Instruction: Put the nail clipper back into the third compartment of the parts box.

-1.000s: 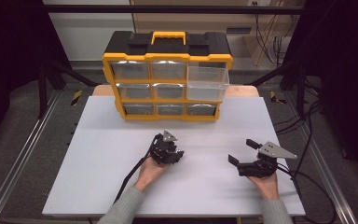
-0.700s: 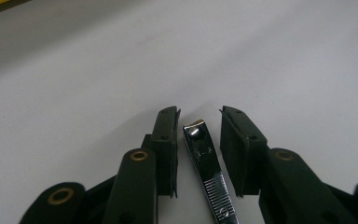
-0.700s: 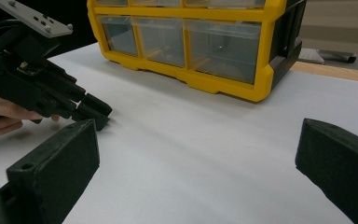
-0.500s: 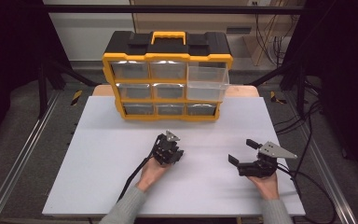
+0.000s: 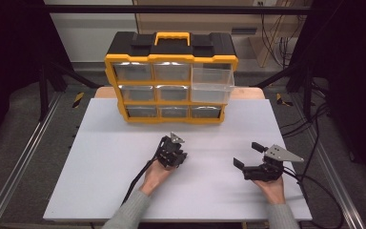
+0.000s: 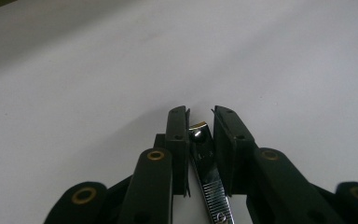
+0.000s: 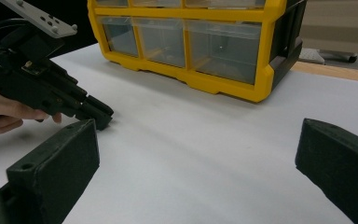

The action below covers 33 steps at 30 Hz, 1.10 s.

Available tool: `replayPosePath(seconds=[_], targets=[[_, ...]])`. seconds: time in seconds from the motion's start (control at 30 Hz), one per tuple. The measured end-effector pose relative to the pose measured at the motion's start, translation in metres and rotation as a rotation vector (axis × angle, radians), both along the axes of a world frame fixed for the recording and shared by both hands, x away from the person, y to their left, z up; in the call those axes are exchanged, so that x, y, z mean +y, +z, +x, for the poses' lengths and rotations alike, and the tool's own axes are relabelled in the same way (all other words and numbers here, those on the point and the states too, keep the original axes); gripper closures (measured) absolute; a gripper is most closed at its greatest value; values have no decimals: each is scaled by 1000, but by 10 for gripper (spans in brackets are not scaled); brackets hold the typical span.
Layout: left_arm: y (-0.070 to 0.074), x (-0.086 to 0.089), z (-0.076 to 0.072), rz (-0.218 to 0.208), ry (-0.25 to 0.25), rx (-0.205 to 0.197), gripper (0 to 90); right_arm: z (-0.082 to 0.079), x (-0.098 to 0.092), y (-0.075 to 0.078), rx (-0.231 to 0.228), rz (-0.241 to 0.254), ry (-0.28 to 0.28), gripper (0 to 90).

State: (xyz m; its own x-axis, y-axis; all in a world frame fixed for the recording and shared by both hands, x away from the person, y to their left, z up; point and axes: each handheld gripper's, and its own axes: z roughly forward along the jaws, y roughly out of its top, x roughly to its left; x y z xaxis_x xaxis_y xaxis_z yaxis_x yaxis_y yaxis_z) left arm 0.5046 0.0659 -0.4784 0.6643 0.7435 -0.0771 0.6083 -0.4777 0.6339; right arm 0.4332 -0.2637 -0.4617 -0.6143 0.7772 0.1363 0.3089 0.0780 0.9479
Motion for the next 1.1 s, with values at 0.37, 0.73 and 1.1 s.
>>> replayPosePath(seconds=[0.37, 0.73, 1.1], targets=[[1, -2, 0, 5, -35, 8, 787, 0, 0, 0, -1, 2, 2, 4], [8, 2, -3, 5, -63, -6, 791, 0, 0, 0, 0, 3, 2, 4], [24, 9, -11, -38, -83, -28, 791, 0, 0, 0, 1, 2, 2, 4]])
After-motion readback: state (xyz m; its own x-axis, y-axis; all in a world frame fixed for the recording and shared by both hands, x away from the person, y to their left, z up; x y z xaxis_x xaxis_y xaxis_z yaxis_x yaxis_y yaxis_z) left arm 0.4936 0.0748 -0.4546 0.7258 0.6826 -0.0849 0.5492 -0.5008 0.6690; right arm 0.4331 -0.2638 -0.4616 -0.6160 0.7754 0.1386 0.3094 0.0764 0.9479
